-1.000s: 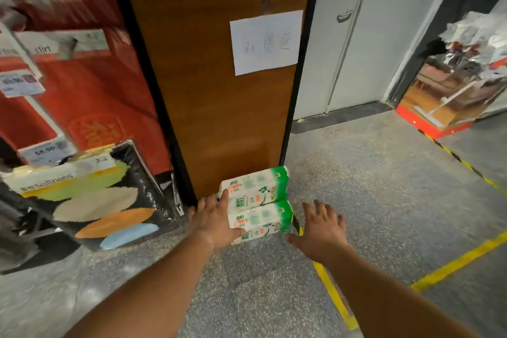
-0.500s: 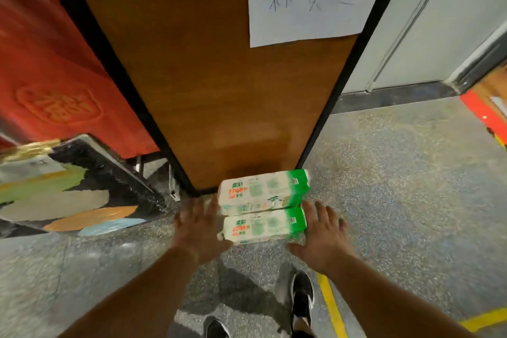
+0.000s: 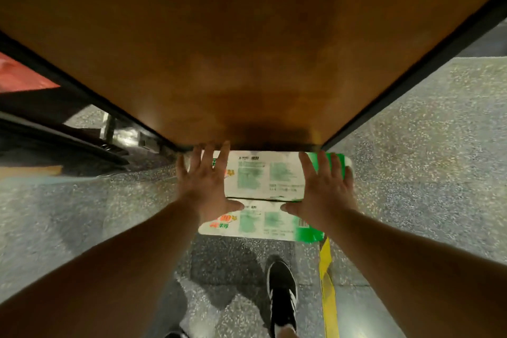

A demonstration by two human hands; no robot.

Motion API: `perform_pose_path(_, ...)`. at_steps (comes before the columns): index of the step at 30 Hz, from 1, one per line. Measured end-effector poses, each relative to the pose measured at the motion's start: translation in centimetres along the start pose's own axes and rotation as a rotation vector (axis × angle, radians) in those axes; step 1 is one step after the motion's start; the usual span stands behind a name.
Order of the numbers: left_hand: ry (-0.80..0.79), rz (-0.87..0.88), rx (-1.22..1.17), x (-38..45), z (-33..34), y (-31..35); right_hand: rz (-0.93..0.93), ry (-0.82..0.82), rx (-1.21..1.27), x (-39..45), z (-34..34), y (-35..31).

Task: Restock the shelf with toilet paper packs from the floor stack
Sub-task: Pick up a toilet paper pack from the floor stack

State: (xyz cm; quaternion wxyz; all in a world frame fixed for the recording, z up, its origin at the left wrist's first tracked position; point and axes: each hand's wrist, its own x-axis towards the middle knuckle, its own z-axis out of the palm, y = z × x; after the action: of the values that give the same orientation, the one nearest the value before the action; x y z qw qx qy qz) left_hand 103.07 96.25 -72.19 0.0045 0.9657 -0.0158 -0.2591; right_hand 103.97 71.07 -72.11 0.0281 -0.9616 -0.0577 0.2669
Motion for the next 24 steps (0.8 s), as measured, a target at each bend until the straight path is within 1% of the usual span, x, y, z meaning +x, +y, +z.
perform_pose_path(6, -0.132, 0.056, 0.072, 5.7, 6.5, -0.1, -0.121, -0.1, -0.14, 7.1, 5.3, 1.8)
perform_pose_path(9, -0.128, 0.057, 0.055, 7.9, 7.6, -0.3, -0.174, -0.079, -0.186, 8.7, 6.8, 2.3)
perform_pose_path(12, -0.093, 0.069, 0.07, 8.9, 7.4, -0.2, -0.163, -0.043, -0.233, 9.4, 6.9, 1.9)
perform_pose_path(15, -0.074, 0.073, 0.052, 7.8, 6.8, -0.6, -0.175, -0.038, -0.225, 8.7, 5.6, 0.8)
perform_pose_path(17, -0.039, 0.043, 0.025, 6.2, 6.6, -1.8, -0.22, -0.028, -0.226, 8.0, 4.2, -0.3)
perform_pose_path(20, -0.029, -0.013, -0.032, 2.3, 4.8, -4.2, -0.302, -0.035, -0.271, 6.3, 1.8, -2.8)
perform_pose_path(24, 0.024, -0.112, -0.058, -4.5, 0.4, -8.8, -0.414, 0.018, -0.322, 3.4, -2.5, -8.3)
